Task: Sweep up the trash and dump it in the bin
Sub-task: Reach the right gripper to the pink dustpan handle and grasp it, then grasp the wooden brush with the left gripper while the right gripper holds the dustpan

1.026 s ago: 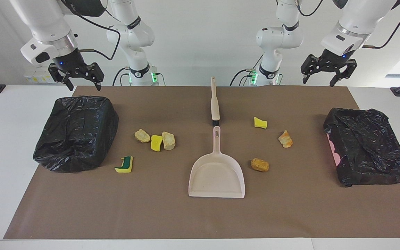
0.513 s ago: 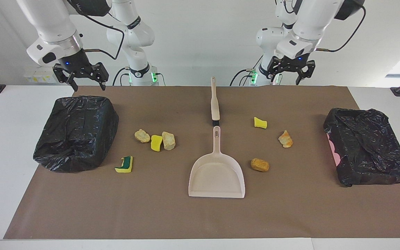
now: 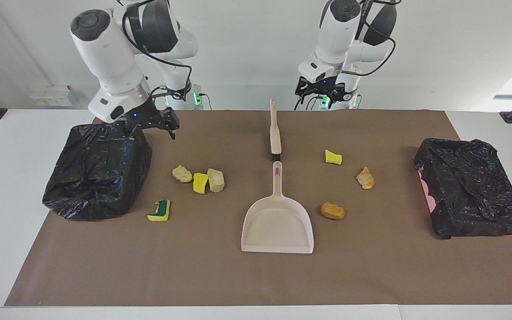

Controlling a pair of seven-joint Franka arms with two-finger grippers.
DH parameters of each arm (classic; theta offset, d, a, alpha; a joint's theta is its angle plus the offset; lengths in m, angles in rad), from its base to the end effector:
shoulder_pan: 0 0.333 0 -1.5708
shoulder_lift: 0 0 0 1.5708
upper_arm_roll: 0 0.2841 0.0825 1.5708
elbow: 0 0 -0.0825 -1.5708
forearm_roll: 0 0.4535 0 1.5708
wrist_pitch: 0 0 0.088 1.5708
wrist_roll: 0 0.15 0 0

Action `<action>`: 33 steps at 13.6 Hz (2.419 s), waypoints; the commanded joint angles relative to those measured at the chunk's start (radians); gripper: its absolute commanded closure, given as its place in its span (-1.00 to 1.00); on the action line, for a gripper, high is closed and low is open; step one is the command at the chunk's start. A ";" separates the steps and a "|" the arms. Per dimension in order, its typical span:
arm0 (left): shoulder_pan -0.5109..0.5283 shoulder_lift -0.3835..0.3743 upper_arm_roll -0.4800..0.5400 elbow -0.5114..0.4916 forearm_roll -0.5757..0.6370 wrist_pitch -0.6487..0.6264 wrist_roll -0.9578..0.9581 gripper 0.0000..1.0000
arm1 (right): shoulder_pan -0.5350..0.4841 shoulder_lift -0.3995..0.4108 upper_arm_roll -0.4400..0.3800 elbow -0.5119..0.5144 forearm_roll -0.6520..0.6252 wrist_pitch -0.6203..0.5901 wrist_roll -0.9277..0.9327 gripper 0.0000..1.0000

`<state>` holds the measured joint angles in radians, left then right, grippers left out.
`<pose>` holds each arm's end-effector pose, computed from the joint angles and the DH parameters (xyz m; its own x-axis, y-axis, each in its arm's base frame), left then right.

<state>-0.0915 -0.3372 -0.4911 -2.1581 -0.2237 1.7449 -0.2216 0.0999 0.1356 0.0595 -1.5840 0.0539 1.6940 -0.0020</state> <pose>0.4219 -0.3147 0.4178 0.9543 -0.2738 -0.1199 -0.2719 -0.9618 0.0324 0.6556 0.1115 0.4659 0.9878 0.1538 -0.0255 0.1520 -0.9865 -0.0614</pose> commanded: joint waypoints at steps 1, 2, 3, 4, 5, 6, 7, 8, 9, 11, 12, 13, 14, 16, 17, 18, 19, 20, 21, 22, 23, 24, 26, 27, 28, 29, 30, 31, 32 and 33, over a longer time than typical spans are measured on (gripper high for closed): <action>0.003 -0.048 -0.091 -0.118 -0.039 0.086 -0.048 -1.00 | 0.047 0.094 0.007 0.059 0.012 0.051 0.065 -1.00; 0.003 -0.046 -0.107 -0.146 -0.060 0.108 -0.057 -1.00 | 0.076 0.131 0.007 0.082 0.011 0.077 0.106 -1.00; -0.002 -0.040 -0.130 -0.161 -0.080 0.119 -0.059 -1.00 | 0.108 0.160 0.007 0.099 0.011 0.111 0.152 -1.00; -0.002 -0.036 -0.182 -0.173 -0.091 0.139 -0.077 -1.00 | 0.130 0.176 0.007 0.101 0.011 0.148 0.190 -1.00; -0.004 -0.031 -0.228 -0.195 -0.092 0.175 -0.141 -1.00 | 0.139 0.188 0.007 0.101 0.012 0.177 0.213 -1.00; -0.004 -0.031 -0.292 -0.210 -0.095 0.203 -0.221 -1.00 | 0.156 0.211 0.010 0.105 0.014 0.205 0.238 -1.00; -0.004 -0.031 -0.326 -0.216 -0.100 0.214 -0.273 -1.00 | 0.182 0.228 0.014 0.108 0.012 0.238 0.281 -1.00; -0.005 -0.025 -0.343 -0.223 -0.114 0.226 -0.283 -1.00 | 0.201 0.246 0.016 0.117 0.012 0.263 0.331 -1.00; -0.005 -0.020 -0.374 -0.247 -0.140 0.263 -0.285 -1.00 | 0.219 0.262 0.016 0.134 0.012 0.277 0.377 -1.00; -0.004 -0.005 -0.428 -0.302 -0.149 0.382 -0.341 -1.00 | 0.250 0.298 0.016 0.173 0.012 0.295 0.425 -1.00; -0.004 0.009 -0.438 -0.318 -0.149 0.425 -0.358 -1.00 | 0.271 0.314 0.016 0.183 0.011 0.318 0.456 -1.00; -0.001 0.023 -0.438 -0.318 -0.149 0.441 -0.366 -0.94 | 0.283 0.329 0.016 0.194 0.011 0.338 0.496 -1.00; 0.004 0.038 -0.438 -0.318 -0.151 0.449 -0.364 -0.81 | 0.288 0.344 0.017 0.200 0.011 0.354 0.531 -1.00; -0.001 0.050 -0.438 -0.319 -0.149 0.446 -0.363 -0.70 | 0.325 0.369 0.016 0.214 0.008 0.381 0.589 -1.00; -0.001 0.053 -0.438 -0.319 -0.149 0.441 -0.361 -0.47 | 0.333 0.387 0.016 0.229 0.006 0.381 0.614 -1.00; -0.002 0.052 -0.438 -0.319 -0.151 0.433 -0.360 -0.33 | 0.352 0.404 0.014 0.240 0.000 0.383 0.635 -1.00; -0.002 0.053 -0.438 -0.319 -0.149 0.432 -0.355 -0.26 | 0.365 0.415 0.014 0.239 -0.005 0.397 0.663 -1.00; -0.002 0.053 -0.438 -0.321 -0.151 0.430 -0.363 -0.16 | 0.379 0.420 0.014 0.231 -0.006 0.406 0.678 -1.00; -0.002 0.053 -0.438 -0.322 -0.151 0.429 -0.363 -0.10 | 0.388 0.423 0.014 0.228 -0.015 0.406 0.686 -1.00; -0.002 0.055 -0.438 -0.322 -0.151 0.426 -0.363 0.14 | 0.395 0.426 0.016 0.226 -0.023 0.405 0.698 -1.00; 0.002 0.055 -0.438 -0.322 -0.151 0.424 -0.364 0.18 | 0.405 0.429 0.014 0.225 -0.034 0.404 0.708 -1.00; 0.007 0.055 -0.438 -0.322 -0.151 0.424 -0.363 0.35 | 0.409 0.429 0.014 0.217 -0.045 0.404 0.714 -1.00; 0.012 0.063 -0.437 -0.316 -0.149 0.406 -0.355 0.65 | 0.423 0.449 0.016 0.202 -0.057 0.403 0.712 -1.00; 0.013 0.063 -0.435 -0.313 -0.149 0.394 -0.352 0.82 | 0.428 0.456 0.016 0.197 -0.061 0.404 0.711 -1.00; 0.016 0.058 -0.432 -0.310 -0.149 0.375 -0.354 0.93 | 0.428 0.463 0.016 0.190 -0.062 0.408 0.708 -1.00; 0.027 0.050 -0.431 -0.301 -0.148 0.355 -0.352 1.00 | 0.428 0.464 0.016 0.176 -0.057 0.411 0.700 -1.00; 0.042 0.046 -0.429 -0.280 -0.140 0.331 -0.352 1.00 | 0.428 0.464 0.017 0.164 -0.049 0.411 0.692 -1.00; 0.048 0.037 -0.419 -0.267 -0.132 0.290 -0.354 1.00 | 0.428 0.464 0.019 0.154 -0.043 0.408 0.682 -0.96; 0.049 0.000 -0.381 -0.256 -0.120 0.225 -0.351 1.00 | 0.428 0.464 0.020 0.141 -0.040 0.408 0.674 -0.73; 0.049 -0.040 -0.329 -0.256 -0.114 0.162 -0.351 1.00 | 0.429 0.464 0.020 0.131 -0.037 0.405 0.674 -0.66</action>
<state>-0.0614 -0.2913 -0.8831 -2.4340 -0.3528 2.0271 -0.5819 0.5329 0.6114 0.0704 -1.4183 0.0135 2.0903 0.6807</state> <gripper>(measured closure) 0.740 0.048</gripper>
